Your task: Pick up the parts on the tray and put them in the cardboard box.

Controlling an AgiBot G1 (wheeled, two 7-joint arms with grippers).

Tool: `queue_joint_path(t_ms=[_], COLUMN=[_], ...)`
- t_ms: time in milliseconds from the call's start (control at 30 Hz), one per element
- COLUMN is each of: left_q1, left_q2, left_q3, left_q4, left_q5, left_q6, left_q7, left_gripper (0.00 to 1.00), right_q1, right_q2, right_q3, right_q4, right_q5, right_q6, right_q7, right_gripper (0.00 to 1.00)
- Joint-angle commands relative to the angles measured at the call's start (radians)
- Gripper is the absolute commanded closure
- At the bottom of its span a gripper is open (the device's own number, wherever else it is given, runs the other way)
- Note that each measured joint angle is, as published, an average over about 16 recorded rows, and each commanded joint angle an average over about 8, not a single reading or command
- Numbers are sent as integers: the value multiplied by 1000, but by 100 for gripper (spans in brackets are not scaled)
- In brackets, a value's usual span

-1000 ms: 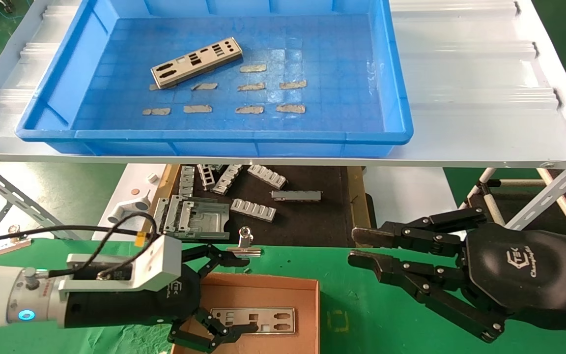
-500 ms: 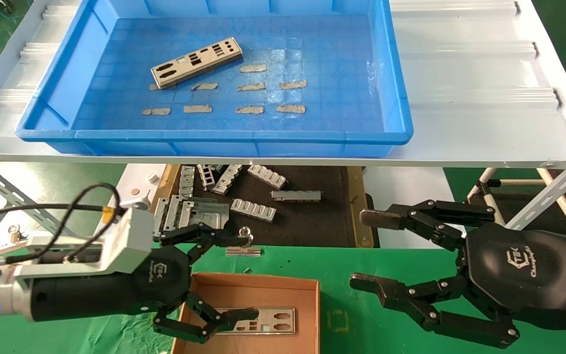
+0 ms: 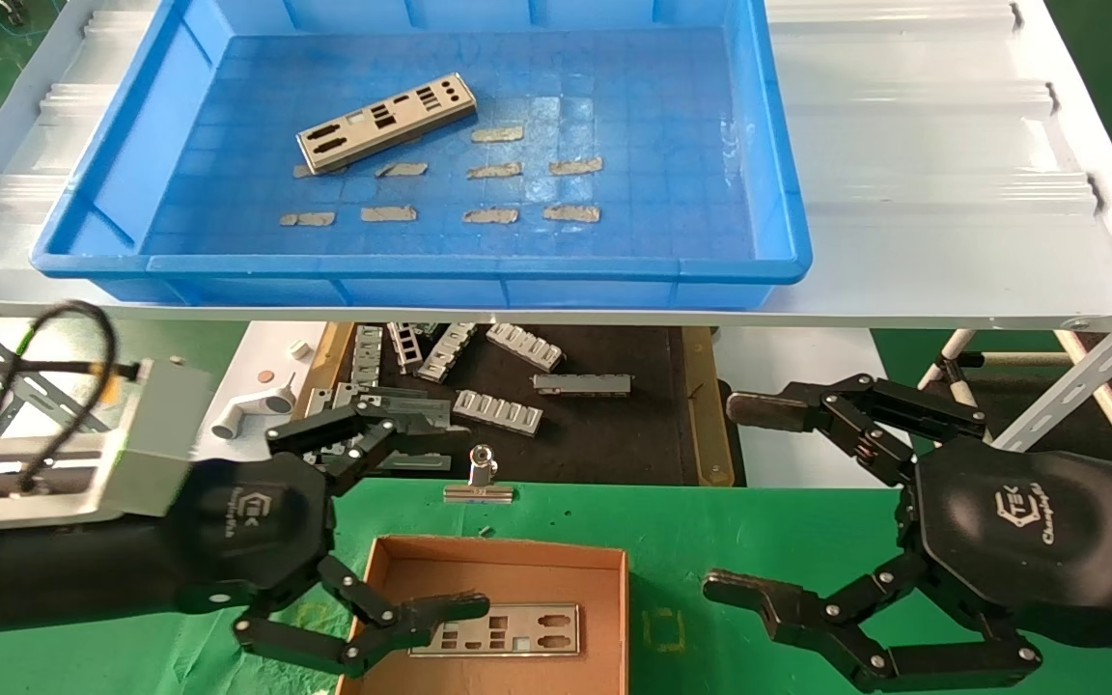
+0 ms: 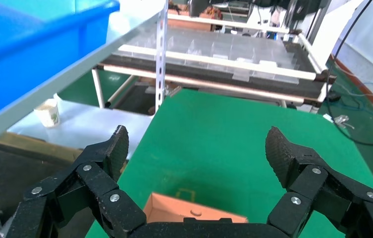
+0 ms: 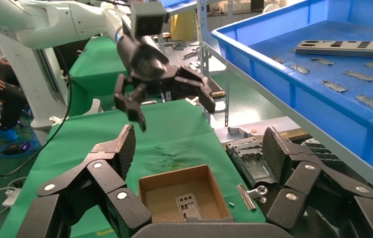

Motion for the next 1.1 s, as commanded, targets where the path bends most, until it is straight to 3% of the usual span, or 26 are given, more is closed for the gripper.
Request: queue_joint_path(t_ms=[33,600,1100], left_q1=[7,63,64], left_q2=[-6,-50,-51], left_q3=[-24,-203,-204], left_q4=[-14,-116,-116], left_q5=[-6,-53,-54], left_q6=[10,89,90], left_q7=[-14,-115,-115], left_gripper=[0,0,0], right_q1=[0,0,0], right_q2=[0,0,0], right_q3=[0,0,0], right_q4=[0,0,0], right_q5=[0,0,0], right_q6=[0,0,0], right_q7=[0,0,0], right_gripper=[0,0,0])
